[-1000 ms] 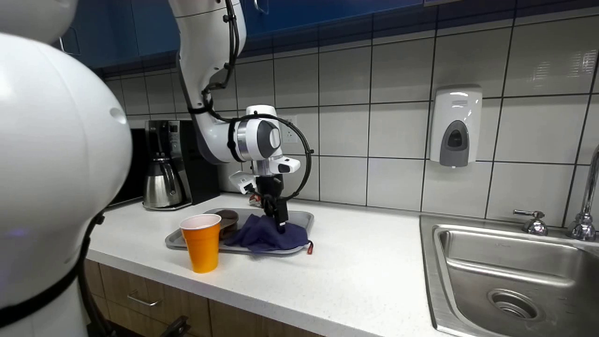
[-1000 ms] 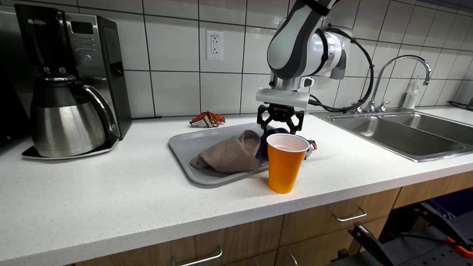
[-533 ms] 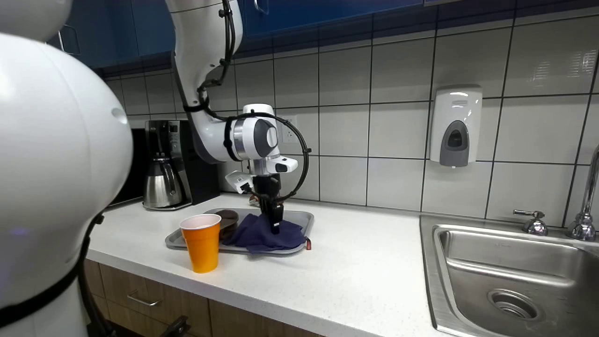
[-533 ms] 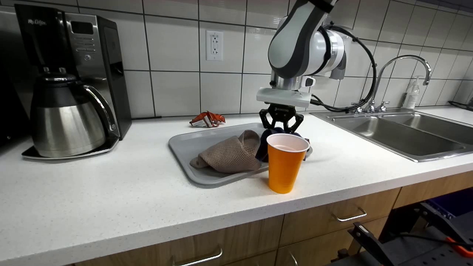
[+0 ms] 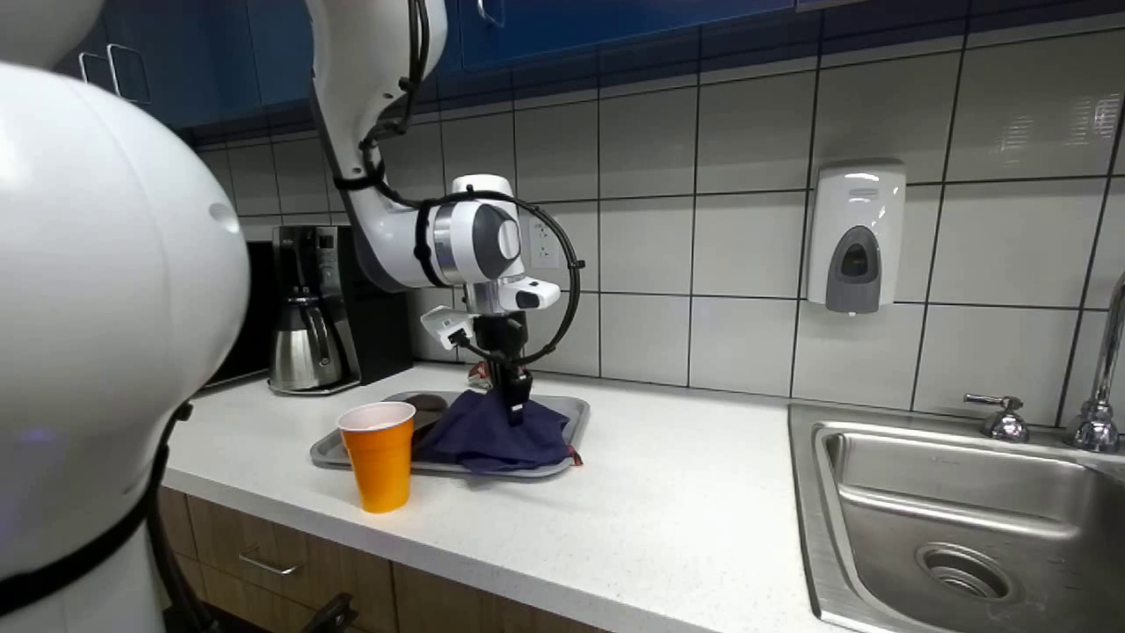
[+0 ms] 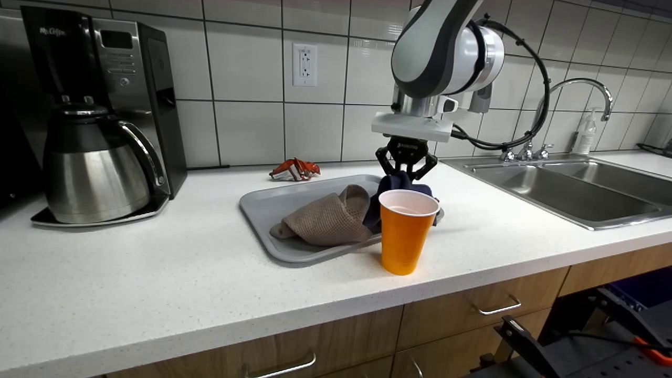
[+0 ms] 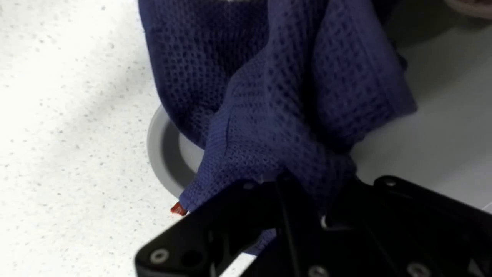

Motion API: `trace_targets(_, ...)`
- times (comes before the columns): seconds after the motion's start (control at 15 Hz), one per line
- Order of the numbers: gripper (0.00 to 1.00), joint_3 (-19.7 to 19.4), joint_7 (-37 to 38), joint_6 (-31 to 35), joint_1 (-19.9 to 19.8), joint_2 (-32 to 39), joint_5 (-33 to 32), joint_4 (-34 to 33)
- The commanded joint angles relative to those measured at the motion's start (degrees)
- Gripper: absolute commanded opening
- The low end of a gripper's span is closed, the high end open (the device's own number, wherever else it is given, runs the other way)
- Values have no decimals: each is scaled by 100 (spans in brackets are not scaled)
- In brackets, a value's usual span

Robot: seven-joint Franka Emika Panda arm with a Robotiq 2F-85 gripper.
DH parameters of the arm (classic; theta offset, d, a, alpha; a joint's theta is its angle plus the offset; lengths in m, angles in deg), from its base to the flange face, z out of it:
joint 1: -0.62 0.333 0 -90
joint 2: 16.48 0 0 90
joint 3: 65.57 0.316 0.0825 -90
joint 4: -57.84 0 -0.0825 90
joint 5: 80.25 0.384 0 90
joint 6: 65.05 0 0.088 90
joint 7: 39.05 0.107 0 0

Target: Remove the blue and brown towels from the tray

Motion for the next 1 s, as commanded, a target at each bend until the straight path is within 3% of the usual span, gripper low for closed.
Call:
trace_targets(0.0, 3, -87, 233, -183, 30, -655, -275, 377)
trace_targets(0.47, 3, -58, 497, -212, -289, -1410, -795, 687)
trace_targets(0.93, 3, 30, 805, -263, -969, -2041, -1285, 922)
